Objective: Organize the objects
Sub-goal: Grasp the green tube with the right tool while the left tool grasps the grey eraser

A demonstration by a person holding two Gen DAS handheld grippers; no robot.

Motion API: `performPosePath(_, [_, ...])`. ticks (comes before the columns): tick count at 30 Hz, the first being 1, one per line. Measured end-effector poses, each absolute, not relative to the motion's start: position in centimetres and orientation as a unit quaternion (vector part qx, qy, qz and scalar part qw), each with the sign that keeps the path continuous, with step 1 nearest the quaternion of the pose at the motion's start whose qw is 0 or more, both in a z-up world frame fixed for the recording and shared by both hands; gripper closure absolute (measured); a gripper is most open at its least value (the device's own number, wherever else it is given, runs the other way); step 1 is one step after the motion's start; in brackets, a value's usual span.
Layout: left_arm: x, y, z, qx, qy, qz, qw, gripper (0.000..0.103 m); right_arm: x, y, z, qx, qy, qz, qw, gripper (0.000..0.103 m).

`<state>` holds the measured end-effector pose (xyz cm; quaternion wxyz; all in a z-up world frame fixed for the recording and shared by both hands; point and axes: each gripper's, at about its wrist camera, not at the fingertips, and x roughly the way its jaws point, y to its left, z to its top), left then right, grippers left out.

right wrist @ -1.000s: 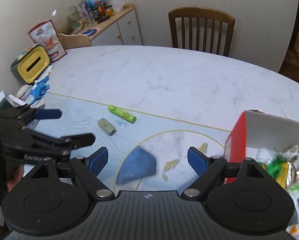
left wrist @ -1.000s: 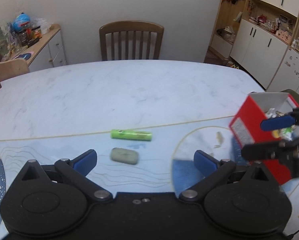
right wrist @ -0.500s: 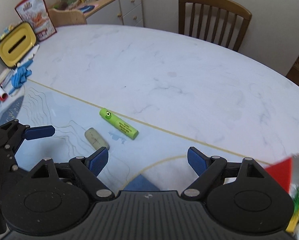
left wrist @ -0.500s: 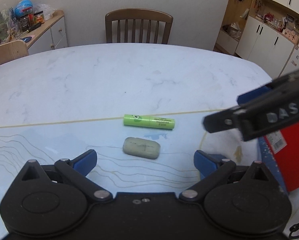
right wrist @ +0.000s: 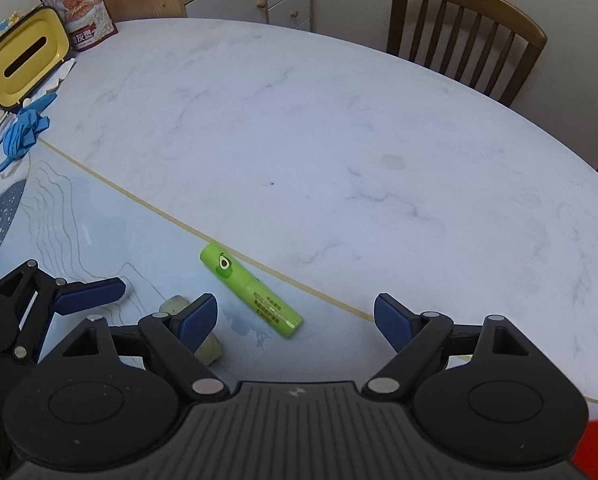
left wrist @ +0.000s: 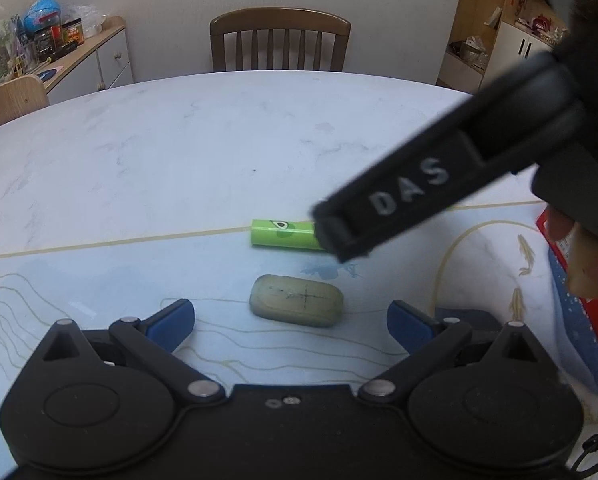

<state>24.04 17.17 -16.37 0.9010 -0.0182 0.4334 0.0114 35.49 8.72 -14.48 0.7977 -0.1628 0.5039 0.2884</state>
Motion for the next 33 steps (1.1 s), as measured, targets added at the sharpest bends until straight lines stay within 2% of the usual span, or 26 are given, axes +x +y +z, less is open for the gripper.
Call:
performPosePath(5, [24.2, 16.9, -16.9, -0.004, 0.43, 0.017, 0.903, 0.001, 35.9, 9.6, -15.0, -0.17, 0.505, 0.298, 0.792, 0.022])
performPosePath(9, [24.2, 16.6, -17.4, 0.005, 0.43, 0.019, 0.903, 0.004, 36.1, 10.2, -15.5, -0.174, 0.509, 0.303, 0.786, 0.035])
performPosePath(12, [24.1, 16.5, -17.6, 0.006, 0.426, 0.023, 0.904, 0.006, 35.9, 10.7, -15.9, -0.184, 0.509, 0.309, 0.782, 0.039])
performPosePath(15, [23.9, 16.4, -17.6, 0.009, 0.421, 0.018, 0.907, 0.009, 36.0, 11.2, -16.1, -0.187, 0.51, 0.312, 0.779, 0.052])
performPosePath(19, [23.6, 16.2, -17.5, 0.011, 0.415, 0.012, 0.91, 0.018, 35.8, 11.6, -16.2, -0.196, 0.508, 0.317, 0.777, 0.059])
performPosePath(21, [23.4, 16.2, -17.4, 0.011, 0.412, 0.009, 0.911, 0.023, 35.6, 11.8, -16.2, -0.201, 0.506, 0.319, 0.776, 0.067])
performPosePath(27, [22.9, 16.4, -17.1, 0.008, 0.409, 0.015, 0.912, 0.038, 35.0, 12.5, -16.3, -0.21, 0.5, 0.319, 0.777, 0.079])
performPosePath(33, [22.7, 16.4, -16.8, -0.003, 0.411, 0.012, 0.911, 0.052, 34.9, 12.0, -16.1, -0.202, 0.505, 0.301, 0.784, 0.087])
